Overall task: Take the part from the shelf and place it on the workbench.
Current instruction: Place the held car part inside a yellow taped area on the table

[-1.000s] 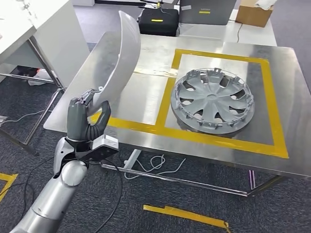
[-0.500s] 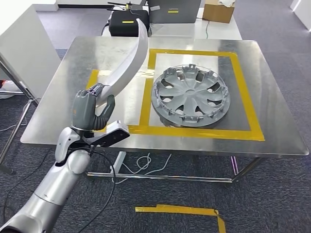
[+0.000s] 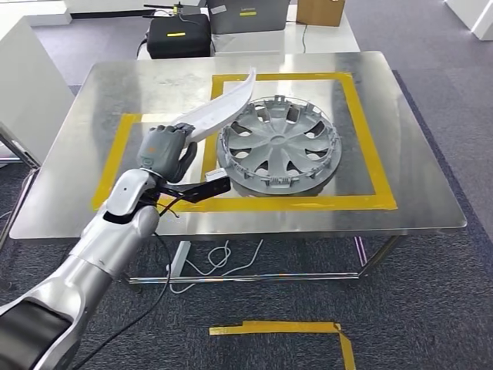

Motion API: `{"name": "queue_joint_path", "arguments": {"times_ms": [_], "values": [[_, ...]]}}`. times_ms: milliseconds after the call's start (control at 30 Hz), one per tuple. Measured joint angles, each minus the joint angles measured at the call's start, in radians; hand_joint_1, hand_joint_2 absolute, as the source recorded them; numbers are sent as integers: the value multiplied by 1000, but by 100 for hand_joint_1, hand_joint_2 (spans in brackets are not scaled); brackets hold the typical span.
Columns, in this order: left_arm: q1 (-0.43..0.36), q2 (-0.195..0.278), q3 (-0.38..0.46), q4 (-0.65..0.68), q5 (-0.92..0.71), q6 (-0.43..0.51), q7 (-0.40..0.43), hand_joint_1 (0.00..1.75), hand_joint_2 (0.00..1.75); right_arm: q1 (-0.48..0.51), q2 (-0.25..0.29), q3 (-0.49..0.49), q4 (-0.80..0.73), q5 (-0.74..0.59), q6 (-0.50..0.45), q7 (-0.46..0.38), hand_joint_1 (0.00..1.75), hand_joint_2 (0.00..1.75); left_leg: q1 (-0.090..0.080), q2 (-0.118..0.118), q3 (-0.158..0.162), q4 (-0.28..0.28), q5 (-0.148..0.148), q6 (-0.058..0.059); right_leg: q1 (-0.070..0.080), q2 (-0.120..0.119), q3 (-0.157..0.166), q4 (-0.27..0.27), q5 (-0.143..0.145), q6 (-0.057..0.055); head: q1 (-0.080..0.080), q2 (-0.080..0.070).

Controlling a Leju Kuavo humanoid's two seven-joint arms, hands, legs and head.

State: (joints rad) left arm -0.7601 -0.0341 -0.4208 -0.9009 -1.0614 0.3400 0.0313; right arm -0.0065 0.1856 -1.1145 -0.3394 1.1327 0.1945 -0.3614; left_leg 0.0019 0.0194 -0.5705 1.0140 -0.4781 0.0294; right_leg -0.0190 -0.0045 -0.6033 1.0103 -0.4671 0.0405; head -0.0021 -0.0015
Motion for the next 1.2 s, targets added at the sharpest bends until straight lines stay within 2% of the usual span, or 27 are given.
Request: {"name": "queue_joint_path", "arguments": {"times_ms": [100,200,333,400,567,867,1000,1200], "values": [[-65,-14,-28,98,-67,-69,69,175,175,-2,-15,-1,28,-4,-5,2,0,175,0,0,2,-5,3,2,2,2,-1,1,0,-3,0,0],[-110,-33,-65,194,-131,-117,126,175,175,-3,-20,-1,45,-9,-7,9,0,175,2,1,2,-8,5,-2,5,2,-1,1,-1,-8,0,0],[-147,-52,-102,301,-187,-170,189,175,175,-5,-21,-3,52,-16,-2,12,0,175,5,1,2,-9,6,-24,7,1,-2,2,-1,-10,1,0],[-155,-53,-108,340,-196,-186,209,175,175,-4,-20,-5,53,-18,2,12,0,175,6,1,1,-10,5,-31,7,1,-2,3,-1,-10,1,0],[-162,-41,-110,399,-205,-199,234,175,175,8,-11,-9,35,-18,29,40,0,175,4,0,0,-8,5,-33,6,-1,-1,3,0,-10,1,0],[-165,11,-82,435,-207,-200,242,175,175,40,35,-17,-76,4,103,84,0,175,3,0,-1,-5,5,-33,5,-1,-1,2,1,-11,1,0],[-165,17,-69,441,-206,-198,232,0,175,41,43,-18,-104,15,114,78,0,0,3,0,-2,-4,5,-33,5,-2,-1,2,2,-11,1,0],[-165,5,-51,442,-185,-183,186,0,175,38,46,-19,-113,21,104,59,0,0,3,0,-2,-3,5,-33,5,-2,-1,2,3,-10,1,0]]}}
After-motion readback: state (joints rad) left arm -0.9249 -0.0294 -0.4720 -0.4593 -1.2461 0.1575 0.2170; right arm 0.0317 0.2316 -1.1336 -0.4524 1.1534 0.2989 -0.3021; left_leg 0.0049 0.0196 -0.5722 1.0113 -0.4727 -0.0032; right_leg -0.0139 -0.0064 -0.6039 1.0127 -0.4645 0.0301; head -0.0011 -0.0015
